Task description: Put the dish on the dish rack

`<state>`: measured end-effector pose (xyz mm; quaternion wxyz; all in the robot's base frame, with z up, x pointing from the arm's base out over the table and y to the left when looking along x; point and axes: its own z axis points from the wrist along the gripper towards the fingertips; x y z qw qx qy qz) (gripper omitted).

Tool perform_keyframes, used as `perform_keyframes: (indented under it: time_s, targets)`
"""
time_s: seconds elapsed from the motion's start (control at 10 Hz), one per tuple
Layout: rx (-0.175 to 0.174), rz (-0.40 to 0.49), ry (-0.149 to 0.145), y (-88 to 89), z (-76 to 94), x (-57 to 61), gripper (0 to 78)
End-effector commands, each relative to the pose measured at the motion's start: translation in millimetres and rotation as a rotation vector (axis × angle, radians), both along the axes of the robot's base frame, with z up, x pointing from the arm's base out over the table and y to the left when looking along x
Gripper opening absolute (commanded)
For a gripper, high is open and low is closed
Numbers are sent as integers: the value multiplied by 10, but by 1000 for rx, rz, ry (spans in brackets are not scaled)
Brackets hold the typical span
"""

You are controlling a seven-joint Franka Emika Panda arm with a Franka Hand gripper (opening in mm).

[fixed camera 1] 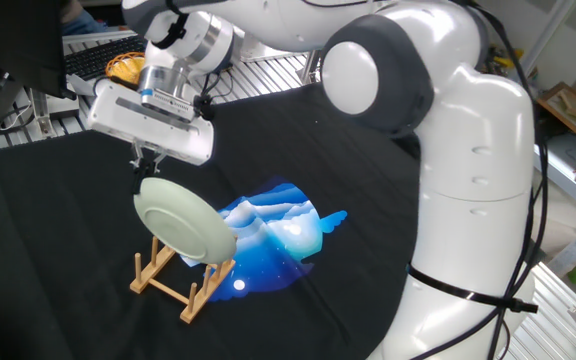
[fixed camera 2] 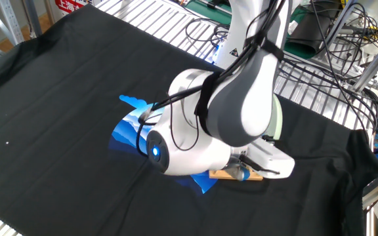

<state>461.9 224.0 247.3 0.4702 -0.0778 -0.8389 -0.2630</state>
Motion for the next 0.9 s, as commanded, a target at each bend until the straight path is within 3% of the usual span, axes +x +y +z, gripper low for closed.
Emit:
perform_keyframes:
  time_s: [0.1,0.5,0.9]
  targets:
    - [10,0,-3,4,-148,52,11]
    - [33,1,-25,-3,-317,105,11]
    - [13,0,-18,30,-315,239,11]
